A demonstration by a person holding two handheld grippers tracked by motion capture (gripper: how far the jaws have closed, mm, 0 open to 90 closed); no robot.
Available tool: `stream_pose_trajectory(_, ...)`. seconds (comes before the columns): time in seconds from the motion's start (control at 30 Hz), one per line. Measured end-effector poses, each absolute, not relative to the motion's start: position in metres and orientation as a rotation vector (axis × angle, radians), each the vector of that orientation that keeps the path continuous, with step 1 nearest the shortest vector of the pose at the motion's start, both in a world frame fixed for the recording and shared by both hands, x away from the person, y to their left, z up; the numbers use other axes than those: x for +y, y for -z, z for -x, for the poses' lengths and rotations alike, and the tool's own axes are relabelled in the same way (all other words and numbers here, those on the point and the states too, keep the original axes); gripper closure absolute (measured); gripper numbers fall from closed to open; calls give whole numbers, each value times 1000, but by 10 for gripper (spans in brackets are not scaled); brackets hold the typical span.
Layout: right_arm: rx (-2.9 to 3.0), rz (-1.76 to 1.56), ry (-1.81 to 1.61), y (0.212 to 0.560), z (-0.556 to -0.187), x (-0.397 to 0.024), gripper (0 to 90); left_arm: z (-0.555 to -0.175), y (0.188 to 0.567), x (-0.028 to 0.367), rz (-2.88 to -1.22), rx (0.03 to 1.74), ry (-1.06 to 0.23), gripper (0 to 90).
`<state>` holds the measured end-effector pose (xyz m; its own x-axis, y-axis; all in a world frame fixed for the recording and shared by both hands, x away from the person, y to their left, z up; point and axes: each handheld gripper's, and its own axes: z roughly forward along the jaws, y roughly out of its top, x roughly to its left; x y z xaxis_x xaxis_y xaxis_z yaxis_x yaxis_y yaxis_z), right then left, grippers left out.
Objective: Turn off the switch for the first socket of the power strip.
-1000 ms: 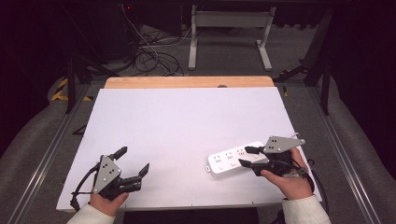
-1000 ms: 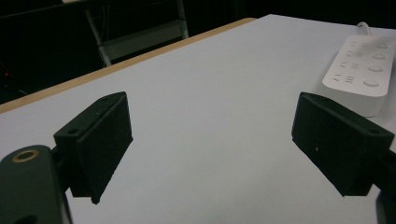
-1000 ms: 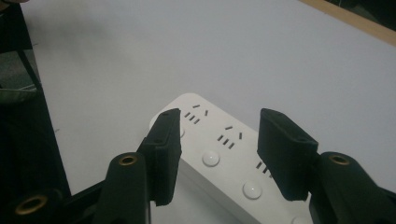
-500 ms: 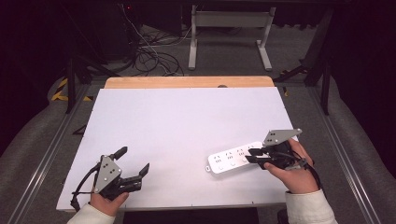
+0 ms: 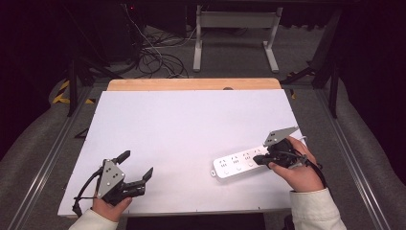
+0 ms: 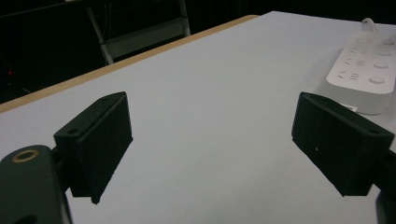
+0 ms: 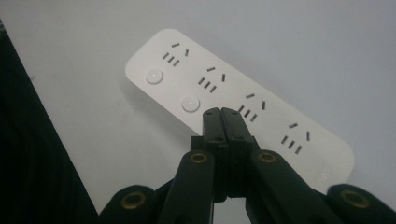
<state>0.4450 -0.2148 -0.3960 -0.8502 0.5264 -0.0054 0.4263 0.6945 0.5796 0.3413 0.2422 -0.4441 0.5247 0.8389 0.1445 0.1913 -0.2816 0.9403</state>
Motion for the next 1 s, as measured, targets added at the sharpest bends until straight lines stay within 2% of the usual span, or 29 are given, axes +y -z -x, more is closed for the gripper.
stream_pose_trajectory(0.3, 2732, -844, -740, 403, -453, -215, 900, -341, 444, 242, -1772, 864, -818, 125)
stream_pose_trajectory(1.0, 2710, -1022, -693, 425, -473, -224, 900, -341, 444, 243, -1773, 866, -830, 124)
